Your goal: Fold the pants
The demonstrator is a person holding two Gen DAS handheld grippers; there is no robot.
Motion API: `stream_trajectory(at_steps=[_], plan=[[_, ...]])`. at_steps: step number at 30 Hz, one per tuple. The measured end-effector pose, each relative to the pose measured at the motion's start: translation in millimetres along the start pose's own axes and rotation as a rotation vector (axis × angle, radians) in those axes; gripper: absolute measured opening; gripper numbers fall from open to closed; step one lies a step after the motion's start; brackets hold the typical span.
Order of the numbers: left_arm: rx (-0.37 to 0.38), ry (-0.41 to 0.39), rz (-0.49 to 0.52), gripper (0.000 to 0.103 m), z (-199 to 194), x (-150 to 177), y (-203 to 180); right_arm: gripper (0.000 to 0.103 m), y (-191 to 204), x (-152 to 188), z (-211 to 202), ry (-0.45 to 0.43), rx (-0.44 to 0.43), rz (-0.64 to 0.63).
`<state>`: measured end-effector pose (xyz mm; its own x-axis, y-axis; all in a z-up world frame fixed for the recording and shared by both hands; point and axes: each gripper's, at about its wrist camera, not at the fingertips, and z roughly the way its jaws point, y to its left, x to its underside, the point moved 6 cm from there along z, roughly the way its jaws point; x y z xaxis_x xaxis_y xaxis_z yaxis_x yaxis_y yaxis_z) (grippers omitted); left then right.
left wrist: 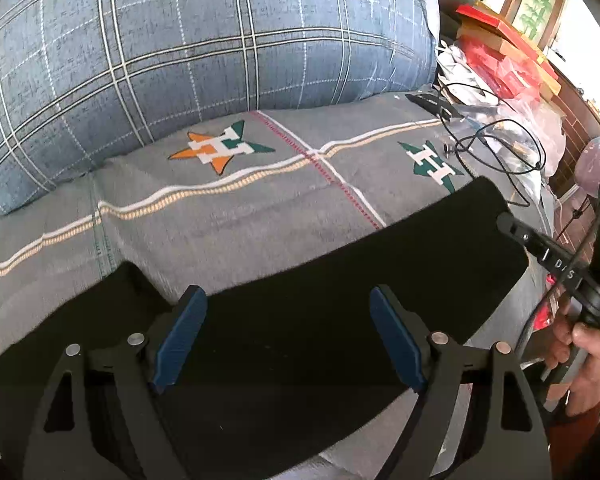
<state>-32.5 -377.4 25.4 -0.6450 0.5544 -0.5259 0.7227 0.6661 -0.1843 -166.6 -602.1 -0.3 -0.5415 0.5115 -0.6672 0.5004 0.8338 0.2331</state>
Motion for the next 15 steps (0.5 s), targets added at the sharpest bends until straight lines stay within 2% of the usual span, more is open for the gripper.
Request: stream_trajectory(at_steps=[4,10,12,13,14,15], plan=[[0.031,0.001,0.014,0.084,4,-5,-13,0.005,-17,17,26,0.103,0.053,0.047],[0.048,0.003,0.072,0.084,9,-15,-36,0.005,-19,12,6,0.056,0.092,0.052],[0.069,0.004,0.091,0.084,11,-19,-44,0.005,-26,18,10,0.079,0.095,0.083],[0.082,0.006,0.098,0.084,12,-22,-49,0.007,-30,21,16,0.092,0.078,0.104],[0.095,0.008,0.106,0.084,14,-23,-53,0.016,-32,22,15,0.09,0.064,0.12],[0.11,0.011,0.115,0.084,16,-26,-58,0.034,-35,21,11,0.078,0.059,0.149]])
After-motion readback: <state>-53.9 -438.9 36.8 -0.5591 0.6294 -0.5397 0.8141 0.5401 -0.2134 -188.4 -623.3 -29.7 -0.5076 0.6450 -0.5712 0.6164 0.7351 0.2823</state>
